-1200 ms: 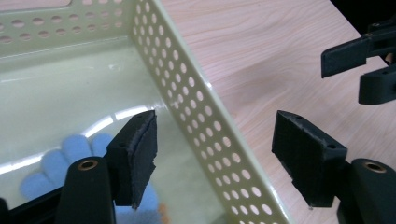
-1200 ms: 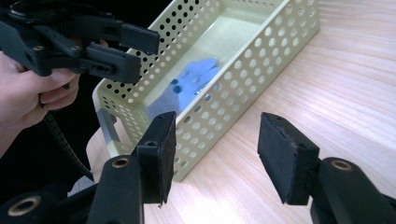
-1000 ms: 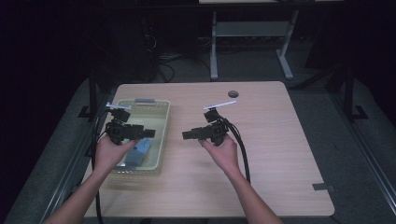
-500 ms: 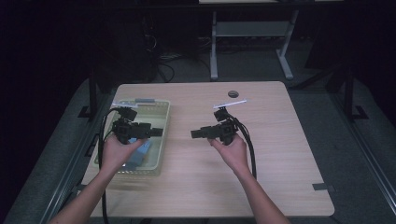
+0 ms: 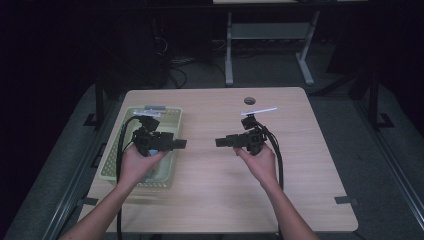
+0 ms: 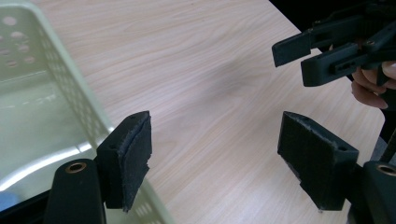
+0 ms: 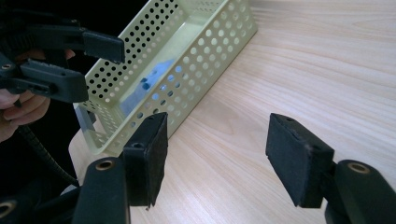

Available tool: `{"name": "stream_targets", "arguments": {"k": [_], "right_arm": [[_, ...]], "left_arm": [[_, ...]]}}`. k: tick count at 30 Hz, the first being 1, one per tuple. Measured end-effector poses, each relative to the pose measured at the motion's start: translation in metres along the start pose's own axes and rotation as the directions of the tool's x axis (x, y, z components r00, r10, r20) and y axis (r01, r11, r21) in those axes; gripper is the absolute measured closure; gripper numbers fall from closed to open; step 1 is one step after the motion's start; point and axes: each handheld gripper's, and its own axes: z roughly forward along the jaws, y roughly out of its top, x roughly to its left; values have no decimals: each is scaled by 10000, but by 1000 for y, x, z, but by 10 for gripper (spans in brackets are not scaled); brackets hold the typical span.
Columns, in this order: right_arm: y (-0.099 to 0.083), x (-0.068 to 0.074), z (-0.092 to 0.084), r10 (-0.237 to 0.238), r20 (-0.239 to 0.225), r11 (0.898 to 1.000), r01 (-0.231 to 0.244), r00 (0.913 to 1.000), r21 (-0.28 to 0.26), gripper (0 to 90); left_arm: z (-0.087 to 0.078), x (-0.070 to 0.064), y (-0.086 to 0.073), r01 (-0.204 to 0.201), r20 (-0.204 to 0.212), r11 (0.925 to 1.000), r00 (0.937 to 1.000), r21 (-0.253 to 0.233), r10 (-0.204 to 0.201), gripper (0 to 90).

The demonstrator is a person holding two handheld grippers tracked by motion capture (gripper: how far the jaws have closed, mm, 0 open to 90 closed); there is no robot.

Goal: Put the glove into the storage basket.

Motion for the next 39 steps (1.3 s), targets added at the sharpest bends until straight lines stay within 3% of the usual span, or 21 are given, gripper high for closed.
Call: {"name": "stream_targets", "arguments": {"k": [14,24,33,39], "right_arm": [[-9,-15,-19,223,238,9997,-221,9995,-87,363],[-19,-28,-33,134,435,9999,-129,9990,-114,339],[-37,-49,-50,649,536,9977,-638,9964,-229,326],[-40,-55,-60,815,628,9960,-790,9947,-412,322]], "left_arm": [[17,-19,1,-246,442,9997,9987,6,246,258],[28,-33,2,-416,727,9991,9965,19,414,254],[38,-44,0,-604,987,9981,9934,97,591,249],[44,-50,-2,-706,1058,9975,9920,84,693,247]]}}
